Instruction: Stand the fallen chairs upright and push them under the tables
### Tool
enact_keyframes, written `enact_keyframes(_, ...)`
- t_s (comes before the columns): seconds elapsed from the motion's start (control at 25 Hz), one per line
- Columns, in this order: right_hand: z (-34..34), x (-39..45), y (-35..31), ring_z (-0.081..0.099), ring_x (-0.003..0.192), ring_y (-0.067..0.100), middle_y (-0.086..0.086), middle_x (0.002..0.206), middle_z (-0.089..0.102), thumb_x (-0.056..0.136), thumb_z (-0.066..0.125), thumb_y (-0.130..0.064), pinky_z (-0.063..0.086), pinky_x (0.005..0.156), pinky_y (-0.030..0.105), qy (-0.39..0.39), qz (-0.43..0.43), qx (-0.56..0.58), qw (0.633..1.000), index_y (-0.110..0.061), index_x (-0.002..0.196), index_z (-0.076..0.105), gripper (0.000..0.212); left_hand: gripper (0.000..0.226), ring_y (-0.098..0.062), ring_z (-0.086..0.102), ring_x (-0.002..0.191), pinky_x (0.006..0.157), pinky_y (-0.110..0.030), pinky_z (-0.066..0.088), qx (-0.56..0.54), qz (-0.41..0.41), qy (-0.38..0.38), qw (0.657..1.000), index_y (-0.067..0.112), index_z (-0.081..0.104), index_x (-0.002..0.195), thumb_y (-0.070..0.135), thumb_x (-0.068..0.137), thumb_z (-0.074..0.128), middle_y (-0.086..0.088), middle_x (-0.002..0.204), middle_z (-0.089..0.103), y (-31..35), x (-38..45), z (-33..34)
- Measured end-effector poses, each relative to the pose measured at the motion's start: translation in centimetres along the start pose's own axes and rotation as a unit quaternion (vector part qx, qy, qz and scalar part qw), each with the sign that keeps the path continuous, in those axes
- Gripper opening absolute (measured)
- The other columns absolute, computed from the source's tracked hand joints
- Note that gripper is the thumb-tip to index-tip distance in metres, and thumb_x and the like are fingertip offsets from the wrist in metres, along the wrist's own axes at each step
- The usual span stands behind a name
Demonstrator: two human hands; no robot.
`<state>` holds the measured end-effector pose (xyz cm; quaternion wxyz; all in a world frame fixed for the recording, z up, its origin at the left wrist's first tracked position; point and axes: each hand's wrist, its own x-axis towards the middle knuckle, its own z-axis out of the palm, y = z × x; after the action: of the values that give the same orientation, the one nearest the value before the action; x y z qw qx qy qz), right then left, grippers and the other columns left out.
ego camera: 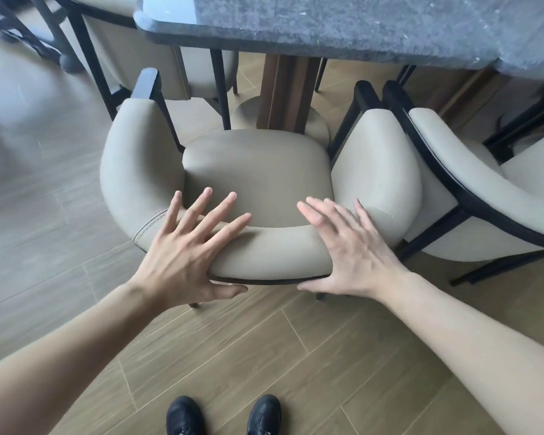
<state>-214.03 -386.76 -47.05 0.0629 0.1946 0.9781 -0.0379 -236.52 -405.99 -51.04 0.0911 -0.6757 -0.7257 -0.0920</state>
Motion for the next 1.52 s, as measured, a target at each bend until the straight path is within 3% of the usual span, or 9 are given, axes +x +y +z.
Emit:
enact_keyframes(0.2,1.7,0.7,1.4,0.056,0.130,0.033,0.002,0.143,0.059,0.053,0.068,-0.080,0.037,0.105,0.068,0.088,-0.045,-0.044,0.994,-0.019,0.142,0.055,0.110,0.086,-0.036,0.066,0.122,0.102,-0.065,0.047,0.004,0.020,0.049,0.999,0.022,0.070,0.131,0.082,0.069,0.064,-0.005,0.131,0.071,-0.2,1.2,0.7)
enact_keyframes(0.48,0.4,2.7,1.8,0.029,0.149,0.036,0.006,0.166,0.022,0.055,0.061,-0.086,0.030,0.107,0.072,0.033,-0.014,-0.049,0.998,-0.018,0.155,0.035,0.123,0.087,-0.037,0.066,0.123,0.102,-0.063,0.047,0.005,0.016,0.025,1.000,0.022,0.070,0.131,0.081,0.067,0.067,-0.005,0.131,0.070,-1.8,3.2,0.4)
enact_keyframes(0.68,0.8,2.8,1.7,0.047,0.139,0.026,-0.001,0.152,0.049,0.053,0.057,-0.085,0.031,0.111,0.065,0.031,0.003,-0.020,0.999,-0.023,0.150,0.044,0.116,0.086,-0.029,0.064,0.126,0.110,-0.060,0.041,-0.038,-0.007,-0.018,0.999,0.024,0.066,0.135,0.081,0.070,0.061,0.001,0.132,0.069,-1.8,3.3,0.2)
enact_keyframes(0.92,-2.0,3.4,0.2,0.040,0.134,0.018,-0.011,0.141,0.046,0.062,0.064,-0.078,0.022,0.117,0.049,-0.127,0.058,-0.009,0.990,-0.033,0.143,0.033,0.098,0.071,-0.025,0.036,0.147,0.121,-0.056,0.019,-0.060,-0.081,-0.206,0.973,0.037,0.038,0.153,0.073,0.093,0.025,0.009,0.153,0.047,-1.0,4.2,-2.7)
enact_keyframes(1.08,-5.2,4.4,-2.4,0.040,0.133,0.025,0.000,0.139,0.046,0.079,0.066,-0.023,0.034,0.108,0.043,-0.226,0.126,0.021,0.966,-0.023,0.135,0.040,0.061,0.064,-0.028,0.011,0.156,0.120,-0.057,0.019,-0.093,-0.127,-0.306,0.939,0.036,0.023,0.158,0.051,0.101,0.047,0.006,0.171,0.005,0.3,5.7,-5.5)
enact_keyframes(1.16,-8.4,5.3,-2.4,0.049,0.124,0.027,0.003,0.134,0.051,0.079,0.064,-0.013,0.046,0.099,0.037,-0.261,0.133,0.064,0.954,-0.021,0.129,0.047,0.053,0.068,-0.026,0.007,0.157,0.121,-0.056,0.022,-0.116,-0.119,-0.291,0.942,0.036,0.024,0.158,0.037,0.099,0.056,0.009,0.171,-0.006,-0.2,6.0,-8.0)
enact_keyframes(1.28,-14.8,6.5,-2.9,0.056,0.121,0.024,0.001,0.138,0.054,0.082,0.074,-0.015,0.051,0.098,0.037,-0.258,0.137,0.130,0.948,-0.022,0.139,0.048,0.063,0.069,-0.026,0.020,0.154,0.119,-0.046,0.031,-0.189,-0.190,-0.213,0.940,0.035,0.029,0.158,0.028,0.096,0.061,0.006,0.171,0.005,-0.3,6.5,-12.7)
enact_keyframes(1.44,-22.7,7.1,-5.8,0.060,0.109,0.019,-0.001,0.126,0.065,0.088,0.064,-0.012,0.047,0.086,0.025,-0.136,0.094,0.217,0.962,-0.022,0.130,0.060,0.044,0.063,-0.016,0.024,0.153,0.113,-0.020,0.025,-0.374,-0.326,-0.060,0.866,0.029,0.041,0.153,0.012,0.095,0.059,0.001,0.169,0.019,1.6,8.0,-20.2)
enact_keyframes(1.52,-25.7,6.7,-7.9,0.062,0.106,0.015,-0.004,0.119,0.069,0.089,0.063,-0.013,0.043,0.085,0.022,-0.048,0.080,0.304,0.948,-0.022,0.125,0.064,0.037,0.060,-0.009,0.022,0.152,0.115,-0.020,0.021,-0.427,-0.359,0.013,0.830,0.029,0.044,0.152,0.011,0.097,0.059,0.003,0.167,0.025,2.2,7.9,-23.8)
